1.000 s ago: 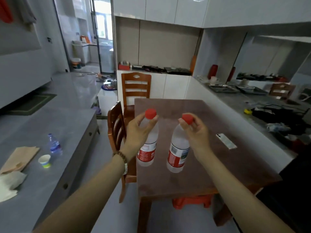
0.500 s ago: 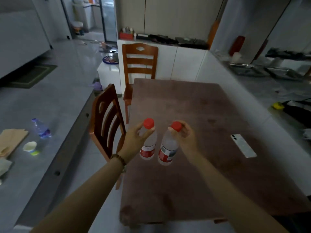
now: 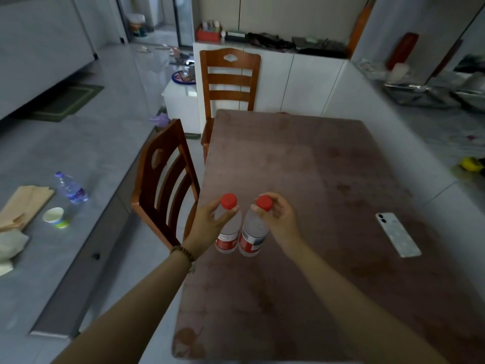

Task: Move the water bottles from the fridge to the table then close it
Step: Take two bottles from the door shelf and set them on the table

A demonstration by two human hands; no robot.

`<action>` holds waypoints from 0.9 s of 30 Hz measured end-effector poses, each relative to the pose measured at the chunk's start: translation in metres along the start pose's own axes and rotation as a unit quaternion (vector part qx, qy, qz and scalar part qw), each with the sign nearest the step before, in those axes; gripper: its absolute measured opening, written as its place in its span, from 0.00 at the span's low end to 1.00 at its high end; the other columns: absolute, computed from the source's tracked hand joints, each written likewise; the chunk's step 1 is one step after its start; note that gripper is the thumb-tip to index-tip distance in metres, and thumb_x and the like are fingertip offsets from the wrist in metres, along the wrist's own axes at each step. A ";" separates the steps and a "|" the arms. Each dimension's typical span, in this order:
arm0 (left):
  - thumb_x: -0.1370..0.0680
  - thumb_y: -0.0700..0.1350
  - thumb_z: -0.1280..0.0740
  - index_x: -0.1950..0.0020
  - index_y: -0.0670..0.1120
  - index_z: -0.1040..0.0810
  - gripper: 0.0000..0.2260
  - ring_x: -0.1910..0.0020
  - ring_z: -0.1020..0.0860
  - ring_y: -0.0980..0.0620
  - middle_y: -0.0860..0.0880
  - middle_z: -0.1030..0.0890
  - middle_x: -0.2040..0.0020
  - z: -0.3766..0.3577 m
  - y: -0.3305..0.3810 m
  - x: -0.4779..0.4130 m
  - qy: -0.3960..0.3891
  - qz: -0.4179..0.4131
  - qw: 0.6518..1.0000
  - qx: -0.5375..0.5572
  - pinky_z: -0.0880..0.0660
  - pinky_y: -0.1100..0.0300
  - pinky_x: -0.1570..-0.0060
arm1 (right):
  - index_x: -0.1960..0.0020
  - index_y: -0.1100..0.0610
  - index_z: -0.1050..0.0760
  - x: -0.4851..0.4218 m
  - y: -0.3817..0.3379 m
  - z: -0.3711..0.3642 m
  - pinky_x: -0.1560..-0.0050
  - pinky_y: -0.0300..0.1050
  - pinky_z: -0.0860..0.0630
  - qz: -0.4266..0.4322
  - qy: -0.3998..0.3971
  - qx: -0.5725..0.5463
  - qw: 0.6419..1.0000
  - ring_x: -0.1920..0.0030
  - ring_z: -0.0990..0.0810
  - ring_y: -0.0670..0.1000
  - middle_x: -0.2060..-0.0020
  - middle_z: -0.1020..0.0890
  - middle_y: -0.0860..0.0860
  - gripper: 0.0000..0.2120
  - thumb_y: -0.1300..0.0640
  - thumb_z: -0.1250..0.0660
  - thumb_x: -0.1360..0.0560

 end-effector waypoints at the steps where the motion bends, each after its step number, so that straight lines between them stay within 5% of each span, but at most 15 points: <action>1: 0.24 0.44 0.33 0.48 0.56 0.23 0.08 0.49 0.24 0.70 0.68 0.20 0.53 0.000 -0.003 -0.001 -0.005 0.002 1.000 0.001 0.29 0.76 0.50 | 0.50 0.54 0.24 0.000 0.002 -0.001 0.48 0.38 0.24 -0.003 0.000 0.000 1.000 0.51 0.18 0.44 0.52 0.17 0.50 0.14 0.62 0.25 0.33; 6: 0.24 0.45 0.33 0.44 0.50 0.23 0.09 0.49 0.25 0.72 0.59 0.21 0.48 0.002 -0.009 -0.006 -0.031 0.013 0.999 -0.005 0.31 0.79 0.51 | 0.49 0.54 0.23 -0.001 0.006 -0.008 0.44 0.40 0.23 0.000 -0.005 0.008 1.000 0.48 0.19 0.47 0.50 0.17 0.52 0.15 0.61 0.24 0.33; 13: 0.23 0.47 0.34 0.37 0.50 0.27 0.15 0.49 0.29 0.76 0.63 0.26 0.44 0.000 -0.010 -0.011 -0.097 0.003 0.991 -0.093 0.37 0.83 0.51 | 0.47 0.44 0.26 -0.001 0.012 -0.008 0.47 0.30 0.28 -0.037 -0.083 0.080 0.993 0.47 0.23 0.39 0.49 0.20 0.40 0.19 0.57 0.24 0.33; 18: 0.25 0.48 0.32 0.32 0.51 0.32 0.22 0.38 0.33 0.60 0.57 0.29 0.36 -0.001 -0.025 -0.012 -0.127 0.034 0.983 -0.125 0.37 0.60 0.37 | 0.39 0.45 0.29 0.006 0.035 -0.008 0.38 0.46 0.27 -0.098 -0.123 0.078 0.984 0.39 0.25 0.47 0.42 0.22 0.43 0.25 0.57 0.24 0.33; 27: 0.26 0.50 0.32 0.32 0.50 0.31 0.23 0.34 0.30 0.53 0.53 0.27 0.33 0.001 -0.031 -0.013 -0.175 0.065 0.974 -0.127 0.34 0.51 0.32 | 0.45 0.40 0.30 0.009 0.032 -0.008 0.52 0.29 0.27 -0.081 -0.086 0.083 0.990 0.49 0.24 0.35 0.49 0.24 0.34 0.22 0.59 0.26 0.31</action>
Point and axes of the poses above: each hand's wrist, its own x-axis away from the middle knuckle, its own z-axis out of the back of the hand, y = z × x, the point moved 8 cm from there along -x, towards the middle knuckle
